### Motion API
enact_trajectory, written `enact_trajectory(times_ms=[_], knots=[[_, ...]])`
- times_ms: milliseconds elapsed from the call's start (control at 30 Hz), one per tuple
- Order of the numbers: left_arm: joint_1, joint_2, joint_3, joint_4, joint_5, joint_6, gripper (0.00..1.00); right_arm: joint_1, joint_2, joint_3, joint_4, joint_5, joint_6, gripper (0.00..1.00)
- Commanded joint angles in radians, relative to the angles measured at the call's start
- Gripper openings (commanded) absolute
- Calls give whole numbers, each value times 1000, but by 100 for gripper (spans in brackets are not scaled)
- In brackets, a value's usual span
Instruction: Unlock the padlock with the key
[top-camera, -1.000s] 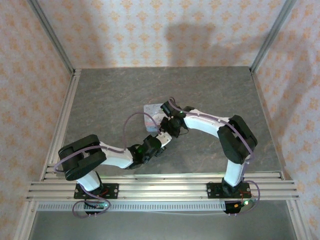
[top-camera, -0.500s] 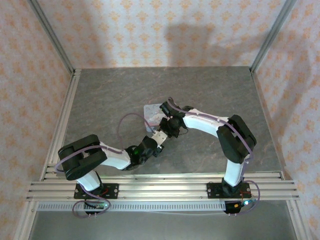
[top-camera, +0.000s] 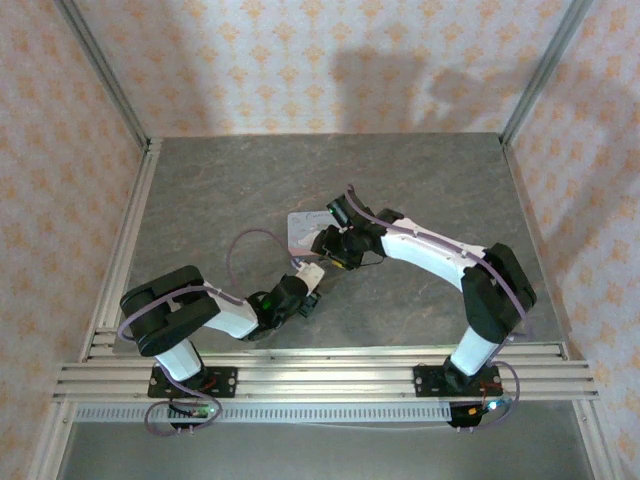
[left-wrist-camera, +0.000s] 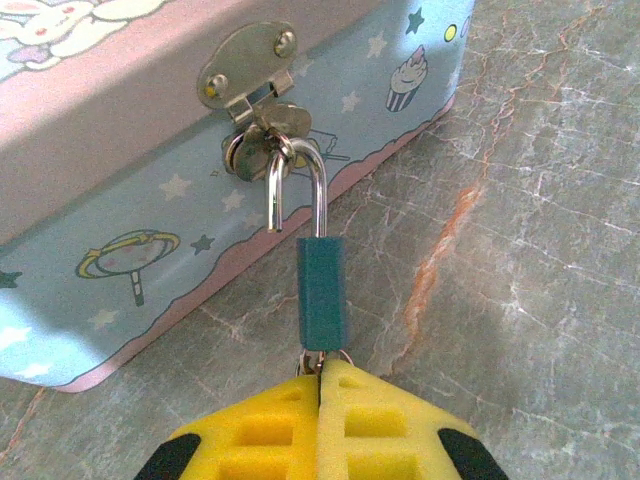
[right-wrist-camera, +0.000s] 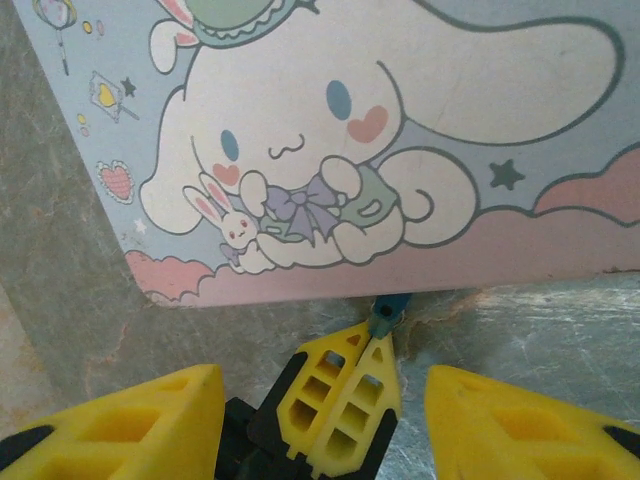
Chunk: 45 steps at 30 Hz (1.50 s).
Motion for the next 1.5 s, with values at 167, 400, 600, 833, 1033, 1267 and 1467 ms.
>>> enact_trajectory(times_ms=[167, 400, 600, 833, 1033, 1267, 1467], knots=[[28, -88, -43, -109, 45, -40, 0, 3, -82, -166, 185, 46, 104, 54], [31, -156, -45, -159, 64, -26, 0, 21, -90, -203, 239, 62, 148, 54], [31, -212, -48, -191, 73, -20, 0, 49, -70, -211, 268, 62, 172, 53], [30, -233, -51, -209, 77, -13, 0, 84, -30, -187, 255, 56, 177, 51], [30, -241, -54, -205, 81, -16, 0, 104, -1, -180, 250, 45, 184, 49], [30, -279, -61, -209, 79, -16, 0, 113, 19, -182, 278, 33, 204, 39], [30, -312, -66, -226, 76, -14, 0, 116, 19, -185, 289, 33, 214, 35]])
